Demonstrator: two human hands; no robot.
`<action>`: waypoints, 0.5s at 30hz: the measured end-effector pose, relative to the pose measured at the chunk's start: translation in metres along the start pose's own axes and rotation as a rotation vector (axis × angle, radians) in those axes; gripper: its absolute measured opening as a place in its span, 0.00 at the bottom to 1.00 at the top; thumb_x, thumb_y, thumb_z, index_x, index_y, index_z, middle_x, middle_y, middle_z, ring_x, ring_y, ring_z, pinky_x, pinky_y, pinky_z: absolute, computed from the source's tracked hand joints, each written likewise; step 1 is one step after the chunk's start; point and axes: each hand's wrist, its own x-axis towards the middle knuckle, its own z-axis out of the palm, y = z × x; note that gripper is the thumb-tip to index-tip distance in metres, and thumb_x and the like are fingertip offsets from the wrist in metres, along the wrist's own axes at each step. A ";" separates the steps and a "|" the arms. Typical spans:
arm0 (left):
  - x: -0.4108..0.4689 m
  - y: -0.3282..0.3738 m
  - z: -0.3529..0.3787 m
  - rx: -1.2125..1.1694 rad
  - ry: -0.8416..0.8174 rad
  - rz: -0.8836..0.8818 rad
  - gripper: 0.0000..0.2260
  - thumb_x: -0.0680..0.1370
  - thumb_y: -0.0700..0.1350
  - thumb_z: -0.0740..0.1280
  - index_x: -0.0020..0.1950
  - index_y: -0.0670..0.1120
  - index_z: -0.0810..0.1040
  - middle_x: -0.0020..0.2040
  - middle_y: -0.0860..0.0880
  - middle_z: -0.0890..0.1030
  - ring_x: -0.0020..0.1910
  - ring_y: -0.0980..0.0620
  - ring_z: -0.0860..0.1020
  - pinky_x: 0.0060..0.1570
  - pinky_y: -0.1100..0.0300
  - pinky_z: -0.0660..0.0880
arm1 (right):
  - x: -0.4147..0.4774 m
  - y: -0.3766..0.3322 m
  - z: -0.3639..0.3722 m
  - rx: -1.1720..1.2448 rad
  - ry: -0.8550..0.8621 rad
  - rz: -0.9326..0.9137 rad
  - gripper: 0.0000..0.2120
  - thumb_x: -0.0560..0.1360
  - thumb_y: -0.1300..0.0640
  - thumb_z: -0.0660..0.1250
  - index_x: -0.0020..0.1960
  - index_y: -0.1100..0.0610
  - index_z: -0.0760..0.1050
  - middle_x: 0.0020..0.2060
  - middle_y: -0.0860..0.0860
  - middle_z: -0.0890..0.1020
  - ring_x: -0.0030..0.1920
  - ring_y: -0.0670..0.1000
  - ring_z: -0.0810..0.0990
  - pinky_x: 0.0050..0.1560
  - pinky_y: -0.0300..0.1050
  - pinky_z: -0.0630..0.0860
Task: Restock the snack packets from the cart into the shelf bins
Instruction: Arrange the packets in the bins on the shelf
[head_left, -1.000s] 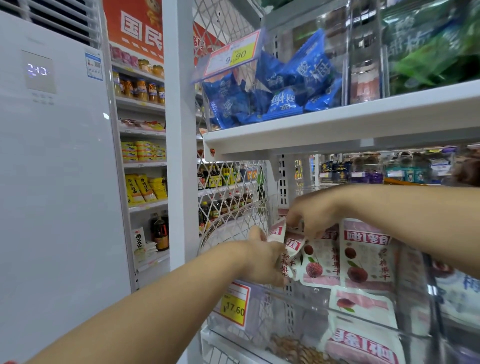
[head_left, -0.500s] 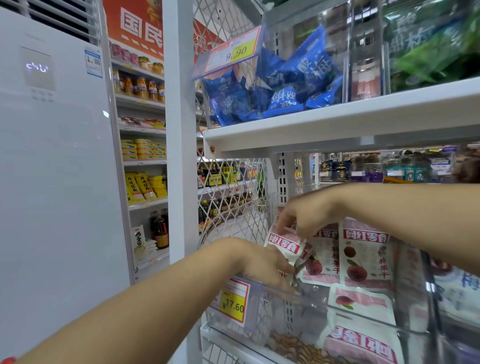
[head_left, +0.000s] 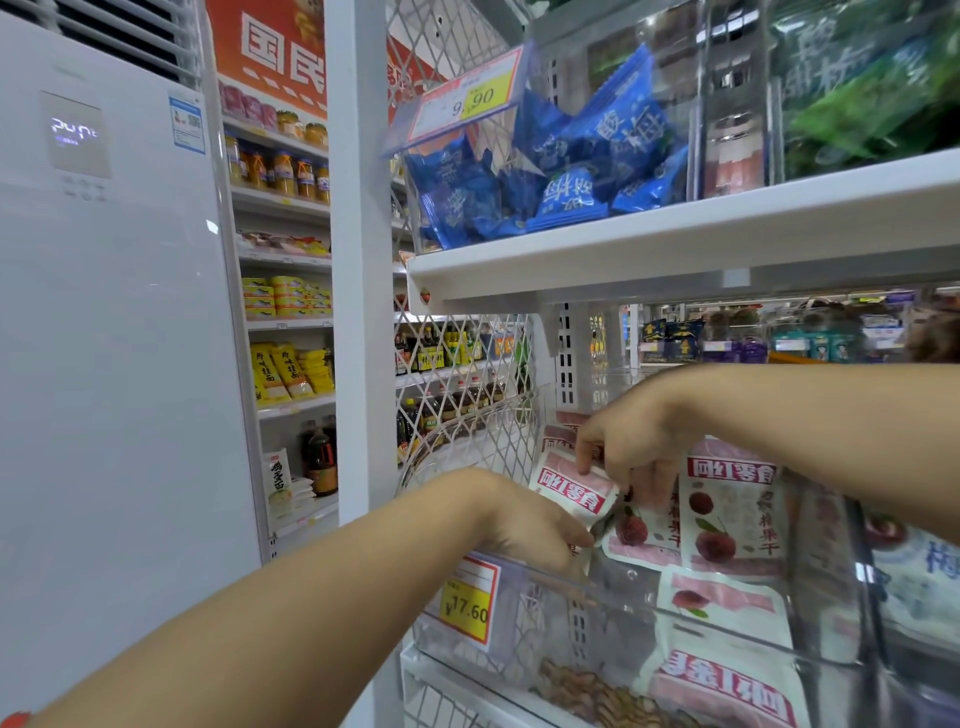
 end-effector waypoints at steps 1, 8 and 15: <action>-0.001 -0.001 0.000 -0.008 0.005 -0.002 0.32 0.82 0.56 0.64 0.82 0.50 0.55 0.82 0.51 0.56 0.80 0.50 0.55 0.77 0.51 0.55 | 0.000 0.000 0.001 0.021 -0.005 0.011 0.23 0.79 0.72 0.59 0.73 0.60 0.66 0.65 0.66 0.72 0.61 0.67 0.79 0.48 0.53 0.83; -0.004 0.002 0.001 0.055 0.013 -0.045 0.34 0.81 0.59 0.64 0.83 0.51 0.55 0.82 0.51 0.55 0.80 0.47 0.56 0.76 0.50 0.55 | 0.006 0.000 0.007 0.101 -0.015 0.023 0.20 0.79 0.71 0.58 0.71 0.67 0.65 0.54 0.64 0.76 0.56 0.64 0.79 0.59 0.60 0.79; 0.003 -0.006 0.002 0.029 -0.052 -0.074 0.39 0.80 0.60 0.65 0.83 0.54 0.47 0.83 0.50 0.55 0.81 0.46 0.54 0.78 0.44 0.55 | 0.008 0.005 0.003 0.200 -0.009 -0.068 0.16 0.78 0.73 0.58 0.64 0.65 0.74 0.60 0.59 0.80 0.62 0.58 0.79 0.63 0.54 0.78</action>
